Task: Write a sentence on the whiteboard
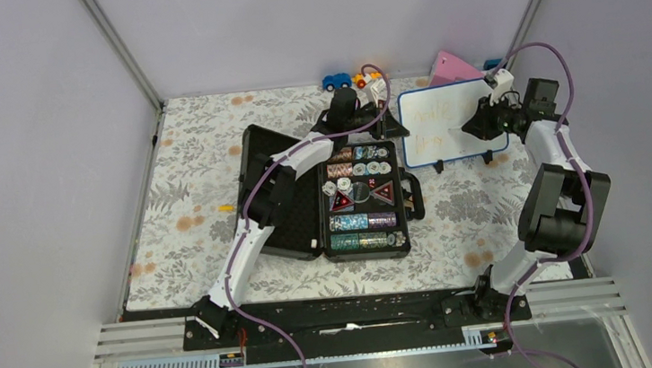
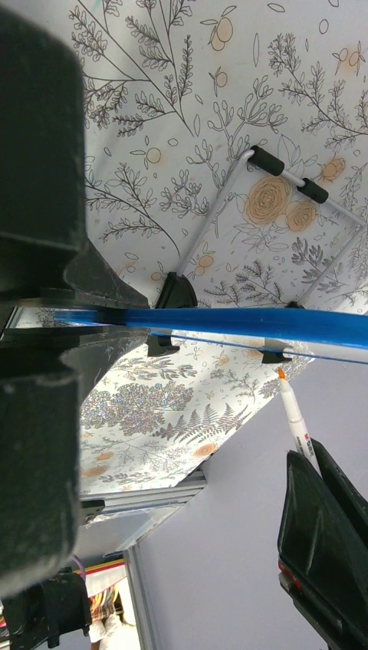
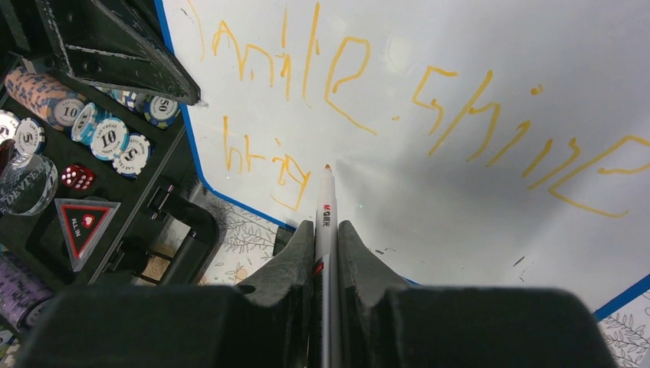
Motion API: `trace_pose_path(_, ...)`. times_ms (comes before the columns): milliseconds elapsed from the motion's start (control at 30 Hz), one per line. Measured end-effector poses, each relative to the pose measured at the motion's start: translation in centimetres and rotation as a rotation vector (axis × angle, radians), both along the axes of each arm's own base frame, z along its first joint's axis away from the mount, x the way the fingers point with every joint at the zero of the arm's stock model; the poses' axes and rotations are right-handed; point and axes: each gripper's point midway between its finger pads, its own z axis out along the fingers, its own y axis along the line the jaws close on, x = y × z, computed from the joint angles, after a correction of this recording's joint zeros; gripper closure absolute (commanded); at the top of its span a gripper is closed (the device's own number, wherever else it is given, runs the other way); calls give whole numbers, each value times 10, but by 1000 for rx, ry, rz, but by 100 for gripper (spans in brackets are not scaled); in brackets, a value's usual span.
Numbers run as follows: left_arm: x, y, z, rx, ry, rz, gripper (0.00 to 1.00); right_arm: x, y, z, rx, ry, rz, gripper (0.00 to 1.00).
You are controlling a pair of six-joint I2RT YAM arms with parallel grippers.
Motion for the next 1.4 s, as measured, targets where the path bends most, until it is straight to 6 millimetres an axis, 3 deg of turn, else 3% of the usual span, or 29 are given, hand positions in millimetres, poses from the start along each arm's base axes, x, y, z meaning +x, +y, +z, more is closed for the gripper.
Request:
trace_pose_path(833,0,0,0,0,-1,0,100,2,9,-20,8,42,25,100)
trace_pose_path(1400,0,0,0,1,-2,0,100,-17,14,-47,16,105,41,100)
